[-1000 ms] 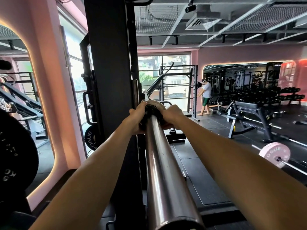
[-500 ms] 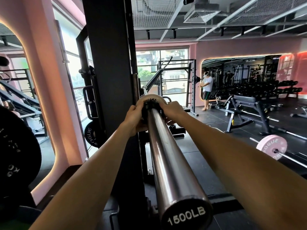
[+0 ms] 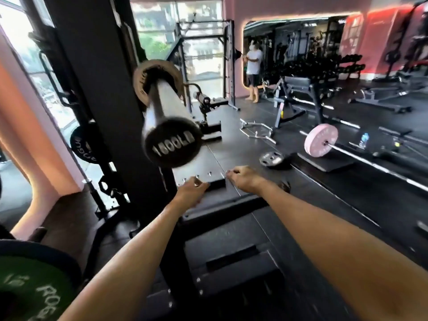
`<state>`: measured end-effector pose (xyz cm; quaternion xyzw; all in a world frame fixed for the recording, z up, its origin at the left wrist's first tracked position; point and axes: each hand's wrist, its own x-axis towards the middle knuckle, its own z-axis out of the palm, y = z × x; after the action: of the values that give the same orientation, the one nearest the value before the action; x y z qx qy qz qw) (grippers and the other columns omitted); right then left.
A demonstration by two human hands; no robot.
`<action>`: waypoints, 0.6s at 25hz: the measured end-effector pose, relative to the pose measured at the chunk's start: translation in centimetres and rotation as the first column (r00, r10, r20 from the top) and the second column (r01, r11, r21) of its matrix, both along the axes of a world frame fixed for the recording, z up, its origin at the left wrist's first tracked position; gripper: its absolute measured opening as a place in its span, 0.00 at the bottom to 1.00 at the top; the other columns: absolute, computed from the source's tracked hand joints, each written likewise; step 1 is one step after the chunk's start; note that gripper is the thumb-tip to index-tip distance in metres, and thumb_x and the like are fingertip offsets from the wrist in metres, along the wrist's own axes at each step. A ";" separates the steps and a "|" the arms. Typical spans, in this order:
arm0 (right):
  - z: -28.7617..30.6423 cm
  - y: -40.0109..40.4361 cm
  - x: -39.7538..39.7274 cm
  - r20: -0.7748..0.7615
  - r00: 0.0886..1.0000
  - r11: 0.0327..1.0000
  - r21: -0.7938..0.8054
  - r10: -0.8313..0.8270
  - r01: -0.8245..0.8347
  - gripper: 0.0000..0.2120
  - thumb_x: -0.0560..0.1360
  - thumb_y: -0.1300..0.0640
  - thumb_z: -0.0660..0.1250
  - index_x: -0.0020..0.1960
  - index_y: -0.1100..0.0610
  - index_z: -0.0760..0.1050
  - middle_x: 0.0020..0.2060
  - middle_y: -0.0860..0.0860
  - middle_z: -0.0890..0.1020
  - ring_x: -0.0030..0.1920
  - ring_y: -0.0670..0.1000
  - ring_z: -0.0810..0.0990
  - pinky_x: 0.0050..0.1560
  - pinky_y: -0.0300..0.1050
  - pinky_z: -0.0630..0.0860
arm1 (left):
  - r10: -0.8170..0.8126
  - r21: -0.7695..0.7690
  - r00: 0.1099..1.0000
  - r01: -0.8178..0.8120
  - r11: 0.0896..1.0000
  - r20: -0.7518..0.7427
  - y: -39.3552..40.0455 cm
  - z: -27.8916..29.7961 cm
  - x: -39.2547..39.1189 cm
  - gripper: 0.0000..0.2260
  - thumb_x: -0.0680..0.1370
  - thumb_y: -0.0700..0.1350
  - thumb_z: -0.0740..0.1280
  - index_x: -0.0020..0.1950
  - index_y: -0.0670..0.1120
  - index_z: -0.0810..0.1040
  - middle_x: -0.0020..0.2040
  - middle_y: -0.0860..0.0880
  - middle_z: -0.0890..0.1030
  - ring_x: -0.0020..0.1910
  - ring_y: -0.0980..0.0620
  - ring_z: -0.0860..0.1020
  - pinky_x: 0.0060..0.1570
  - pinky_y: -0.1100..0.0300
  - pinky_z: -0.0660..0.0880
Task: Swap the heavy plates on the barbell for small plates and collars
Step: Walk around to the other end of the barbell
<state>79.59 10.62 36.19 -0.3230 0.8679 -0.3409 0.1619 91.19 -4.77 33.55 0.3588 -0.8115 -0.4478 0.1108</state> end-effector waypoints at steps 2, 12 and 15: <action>-4.6 5.1 1.3 0.042 0.999 0.995 0.093 -0.032 0.028 0.19 0.80 0.45 0.58 0.60 0.56 0.78 0.59 0.55 0.80 0.61 0.56 0.76 0.53 0.42 0.69 | -0.136 -0.007 0.980 0.138 0.990 0.142 5.7 -3.7 1.4 0.11 0.77 0.54 0.67 0.48 0.47 0.74 0.40 0.45 0.80 0.35 0.49 0.77 0.35 0.59 0.76; -23.0 31.9 11.2 0.315 0.866 0.882 0.398 -0.389 0.251 0.20 0.78 0.41 0.59 0.64 0.50 0.75 0.61 0.53 0.78 0.60 0.56 0.77 0.63 0.56 0.73 | -0.543 0.127 0.638 0.578 0.806 0.546 27.7 -20.7 5.8 0.13 0.75 0.57 0.67 0.53 0.49 0.75 0.47 0.51 0.78 0.48 0.51 0.77 0.48 0.57 0.75; -27.0 37.9 14.8 0.367 0.805 0.840 0.468 -0.466 0.273 0.20 0.78 0.41 0.59 0.64 0.50 0.74 0.61 0.53 0.78 0.60 0.56 0.76 0.63 0.56 0.72 | -0.631 0.177 0.474 0.696 0.696 0.615 32.9 -24.0 7.1 0.15 0.77 0.57 0.66 0.56 0.47 0.74 0.48 0.50 0.77 0.49 0.50 0.76 0.48 0.57 0.72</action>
<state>94.43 48.50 9.18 -0.0125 0.8995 -0.2526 0.3561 98.27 28.09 9.53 0.1386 -0.8935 -0.2662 -0.3340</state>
